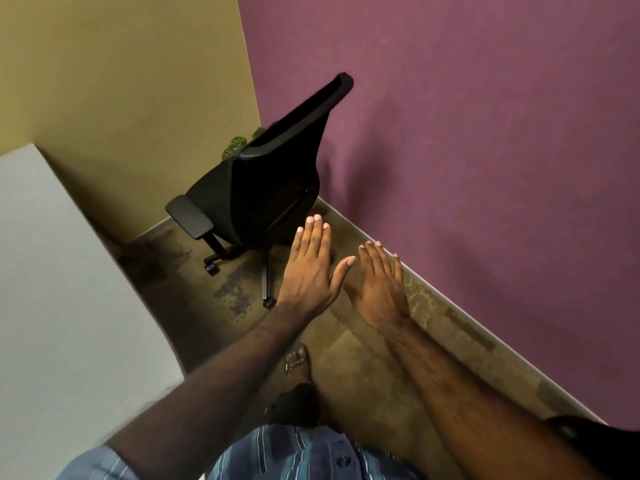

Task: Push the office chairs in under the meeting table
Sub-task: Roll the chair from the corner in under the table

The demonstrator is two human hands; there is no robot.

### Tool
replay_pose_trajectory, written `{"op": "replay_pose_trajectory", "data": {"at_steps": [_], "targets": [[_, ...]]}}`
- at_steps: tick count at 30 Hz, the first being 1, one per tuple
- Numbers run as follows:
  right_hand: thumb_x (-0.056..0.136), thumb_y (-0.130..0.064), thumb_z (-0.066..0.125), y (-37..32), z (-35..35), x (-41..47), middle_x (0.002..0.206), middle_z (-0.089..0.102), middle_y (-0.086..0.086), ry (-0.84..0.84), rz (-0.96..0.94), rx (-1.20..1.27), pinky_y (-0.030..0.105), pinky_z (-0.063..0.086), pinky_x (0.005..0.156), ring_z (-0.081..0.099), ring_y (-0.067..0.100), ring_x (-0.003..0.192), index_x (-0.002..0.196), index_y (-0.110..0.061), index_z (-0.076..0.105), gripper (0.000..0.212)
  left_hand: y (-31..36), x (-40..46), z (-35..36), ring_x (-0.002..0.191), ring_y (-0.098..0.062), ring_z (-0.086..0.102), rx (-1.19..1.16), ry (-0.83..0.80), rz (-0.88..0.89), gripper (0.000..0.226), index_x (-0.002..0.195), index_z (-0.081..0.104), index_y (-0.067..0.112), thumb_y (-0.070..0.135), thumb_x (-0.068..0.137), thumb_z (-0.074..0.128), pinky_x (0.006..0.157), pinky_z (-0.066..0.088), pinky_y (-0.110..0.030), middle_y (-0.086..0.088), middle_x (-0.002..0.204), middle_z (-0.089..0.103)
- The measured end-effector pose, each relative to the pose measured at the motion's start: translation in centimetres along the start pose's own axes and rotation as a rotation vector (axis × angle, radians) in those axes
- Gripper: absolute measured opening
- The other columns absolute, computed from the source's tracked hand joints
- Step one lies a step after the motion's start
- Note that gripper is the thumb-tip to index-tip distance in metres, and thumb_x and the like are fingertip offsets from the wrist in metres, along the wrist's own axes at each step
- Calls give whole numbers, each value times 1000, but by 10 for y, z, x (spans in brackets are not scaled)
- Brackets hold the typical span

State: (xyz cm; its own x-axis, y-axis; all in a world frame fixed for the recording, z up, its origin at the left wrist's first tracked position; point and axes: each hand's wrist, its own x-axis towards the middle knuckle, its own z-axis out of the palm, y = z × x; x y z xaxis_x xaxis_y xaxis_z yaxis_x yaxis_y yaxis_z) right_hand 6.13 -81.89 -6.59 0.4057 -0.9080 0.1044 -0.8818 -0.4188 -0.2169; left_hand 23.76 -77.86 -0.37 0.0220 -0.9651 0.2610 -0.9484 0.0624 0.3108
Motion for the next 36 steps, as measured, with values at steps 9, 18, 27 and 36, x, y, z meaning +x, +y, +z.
{"op": "replay_pose_trajectory", "data": {"at_steps": [9, 18, 27, 36], "targets": [[109, -63, 44, -11, -26, 154, 175, 37, 16, 239, 19, 21, 64, 18, 133, 25, 33, 167, 167, -5, 42, 81, -58, 119, -48, 165, -26, 0, -192, 221, -36, 79, 166, 21, -2, 53, 111, 36, 134, 7, -48, -18, 176, 9], [113, -49, 45, -36, -56, 240, 178, 32, 13, 330, -7, 126, 60, 14, 135, 20, 29, 168, 169, -8, 39, 69, -106, 175, -67, 165, -24, 0, -209, 281, -129, 80, 166, 19, 0, 57, 112, 33, 134, 6, -48, -16, 177, 9], [114, -42, 47, -31, -75, 334, 178, 34, 11, 437, -109, 248, 60, 16, 134, 21, 28, 168, 167, -11, 44, 61, -130, 218, -59, 165, -23, 0, -145, 295, -276, 76, 167, 17, 2, 49, 113, 40, 134, 8, -49, -15, 177, 8], [108, -53, 56, 9, -72, 431, 173, 42, 15, 369, -261, 370, 61, 21, 132, 29, 32, 165, 158, -12, 56, 65, -130, 249, -45, 162, -24, 19, 16, 140, -617, 88, 163, 34, 4, 71, 107, 23, 133, 9, -37, -16, 172, 29]]}}
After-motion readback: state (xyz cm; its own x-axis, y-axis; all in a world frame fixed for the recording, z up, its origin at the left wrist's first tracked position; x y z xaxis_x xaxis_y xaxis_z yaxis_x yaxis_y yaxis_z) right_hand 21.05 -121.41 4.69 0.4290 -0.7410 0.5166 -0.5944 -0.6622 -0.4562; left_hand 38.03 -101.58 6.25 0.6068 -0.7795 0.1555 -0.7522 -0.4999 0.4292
